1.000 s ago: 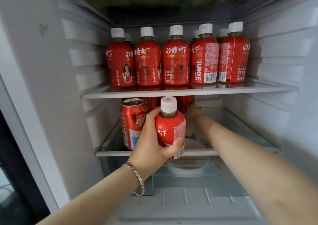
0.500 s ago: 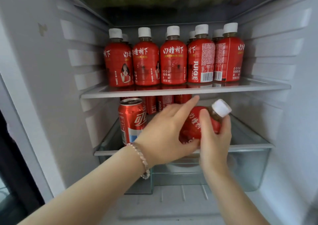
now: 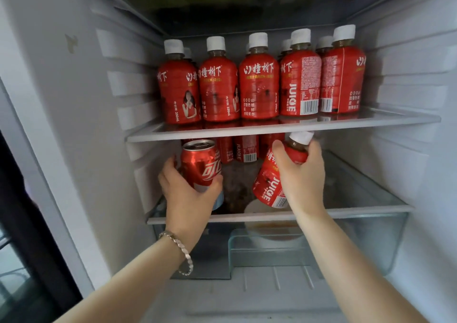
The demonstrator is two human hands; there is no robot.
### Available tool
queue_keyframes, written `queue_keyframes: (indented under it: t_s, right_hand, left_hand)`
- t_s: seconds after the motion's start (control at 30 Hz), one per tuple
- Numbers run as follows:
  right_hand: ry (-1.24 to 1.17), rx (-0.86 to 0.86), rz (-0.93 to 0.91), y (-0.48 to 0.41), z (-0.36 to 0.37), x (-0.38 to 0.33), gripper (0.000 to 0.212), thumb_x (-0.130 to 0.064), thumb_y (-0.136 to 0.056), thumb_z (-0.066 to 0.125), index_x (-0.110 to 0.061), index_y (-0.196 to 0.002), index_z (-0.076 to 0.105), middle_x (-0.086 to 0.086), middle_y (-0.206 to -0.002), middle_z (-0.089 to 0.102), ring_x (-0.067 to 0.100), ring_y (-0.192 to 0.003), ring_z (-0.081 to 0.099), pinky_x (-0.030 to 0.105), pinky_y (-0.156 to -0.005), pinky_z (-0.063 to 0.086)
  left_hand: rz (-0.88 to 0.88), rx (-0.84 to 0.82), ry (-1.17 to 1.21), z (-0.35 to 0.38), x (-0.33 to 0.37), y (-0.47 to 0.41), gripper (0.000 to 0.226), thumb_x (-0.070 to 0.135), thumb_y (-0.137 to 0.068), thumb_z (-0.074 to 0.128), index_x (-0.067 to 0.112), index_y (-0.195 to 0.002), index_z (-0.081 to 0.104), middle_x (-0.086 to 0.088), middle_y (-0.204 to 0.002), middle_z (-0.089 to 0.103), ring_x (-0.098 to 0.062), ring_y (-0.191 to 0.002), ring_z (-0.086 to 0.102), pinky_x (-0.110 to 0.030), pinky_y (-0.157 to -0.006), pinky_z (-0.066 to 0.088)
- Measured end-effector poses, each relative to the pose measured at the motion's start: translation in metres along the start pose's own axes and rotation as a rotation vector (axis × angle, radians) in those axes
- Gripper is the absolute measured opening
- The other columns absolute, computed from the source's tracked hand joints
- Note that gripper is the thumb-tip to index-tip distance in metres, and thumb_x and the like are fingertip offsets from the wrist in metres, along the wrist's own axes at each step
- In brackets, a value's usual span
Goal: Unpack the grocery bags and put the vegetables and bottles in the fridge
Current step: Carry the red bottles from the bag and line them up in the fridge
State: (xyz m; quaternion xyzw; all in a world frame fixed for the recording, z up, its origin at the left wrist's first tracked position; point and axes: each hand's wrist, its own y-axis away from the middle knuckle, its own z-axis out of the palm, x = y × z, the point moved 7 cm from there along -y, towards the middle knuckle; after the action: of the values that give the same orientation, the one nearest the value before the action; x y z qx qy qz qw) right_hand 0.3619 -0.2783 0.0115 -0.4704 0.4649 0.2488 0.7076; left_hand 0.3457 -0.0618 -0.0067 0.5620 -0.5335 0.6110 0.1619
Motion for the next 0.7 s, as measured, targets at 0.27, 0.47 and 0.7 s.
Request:
queue_keyframes:
  t_s: [0.27,0.47,0.7]
  right_hand:
    - [0.168,-0.165,-0.14,-0.003,0.041,0.004,0.037,-0.038,-0.081,0.067,-0.027,-0.114,0.055,-0.007,-0.106,0.064,0.014,-0.103,0.059,0.025,-0.087,0.046]
    - [0.387,-0.33,-0.147,-0.026,0.084,0.019,0.07,-0.055,-0.082,0.057,-0.025,-0.141,0.033,0.009,-0.131,0.048,0.028,-0.12,0.048,0.045,-0.101,0.043]
    - [0.876,-0.5,-0.063,-0.038,0.128,0.046,0.072,-0.055,-0.094,0.038,-0.019,-0.148,0.006,0.025,-0.148,0.025,0.039,-0.126,0.044,0.044,-0.095,0.042]
  left_hand:
    - [-0.009,-0.087,0.014,0.015,-0.01,-0.012,0.065,0.017,-0.074,0.077,0.02,-0.122,0.034,0.011,-0.101,0.051,-0.007,-0.095,0.054,-0.008,-0.071,0.039]
    - [-0.121,0.012,-0.44,0.013,-0.021,-0.042,0.091,0.045,-0.076,0.071,0.011,-0.142,0.018,-0.015,-0.139,0.026,-0.033,-0.13,0.027,-0.042,-0.107,0.028]
    - [-0.221,-0.028,-0.443,0.04,-0.031,-0.071,0.097,0.036,-0.087,0.062,0.004,-0.148,-0.006,-0.019,-0.144,0.016,-0.038,-0.123,0.041,-0.041,-0.101,0.037]
